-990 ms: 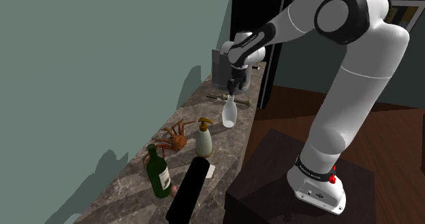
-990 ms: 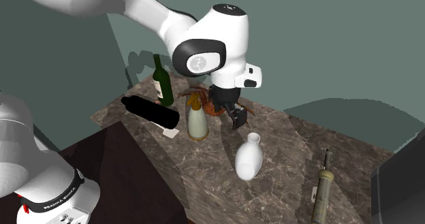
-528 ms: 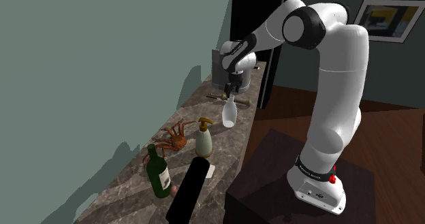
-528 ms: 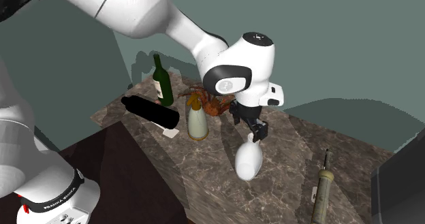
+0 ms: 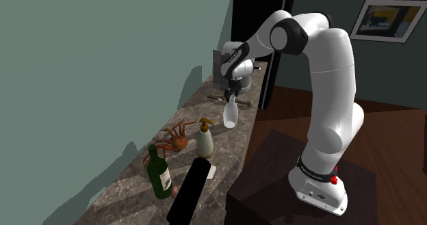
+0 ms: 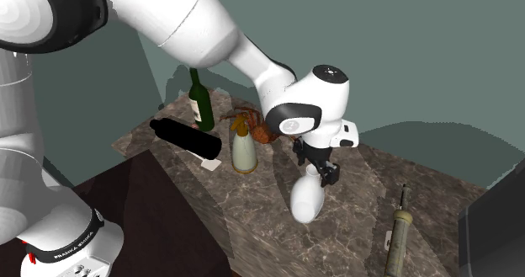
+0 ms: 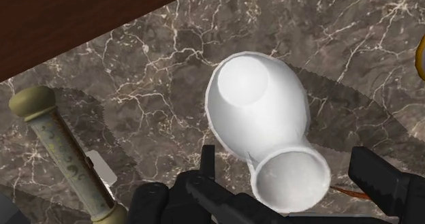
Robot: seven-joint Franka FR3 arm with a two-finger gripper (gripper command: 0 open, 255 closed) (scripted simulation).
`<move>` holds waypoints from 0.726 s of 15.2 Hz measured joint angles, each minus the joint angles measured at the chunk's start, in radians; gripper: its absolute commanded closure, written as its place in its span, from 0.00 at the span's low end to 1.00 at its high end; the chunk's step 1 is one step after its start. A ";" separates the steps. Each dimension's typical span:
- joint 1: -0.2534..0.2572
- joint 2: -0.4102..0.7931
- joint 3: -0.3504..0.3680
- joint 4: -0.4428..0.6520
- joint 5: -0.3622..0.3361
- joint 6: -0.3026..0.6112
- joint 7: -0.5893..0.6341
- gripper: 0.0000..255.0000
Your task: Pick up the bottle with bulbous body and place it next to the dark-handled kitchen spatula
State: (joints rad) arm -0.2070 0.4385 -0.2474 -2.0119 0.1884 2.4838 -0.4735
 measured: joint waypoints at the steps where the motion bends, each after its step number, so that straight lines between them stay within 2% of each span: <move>1: -0.001 0.010 0.003 -0.001 0.004 0.011 -0.002 0.00; 8: -0.005 0.025 0.007 -0.001 0.011 0.026 -0.008 0.00; 9: -0.005 0.025 0.007 -0.001 0.011 0.026 -0.008 1.00; 11: -0.005 0.025 0.007 -0.001 0.011 0.026 -0.008 1.00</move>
State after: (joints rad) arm -0.2122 0.4633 -0.2405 -2.0127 0.1989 2.5094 -0.4812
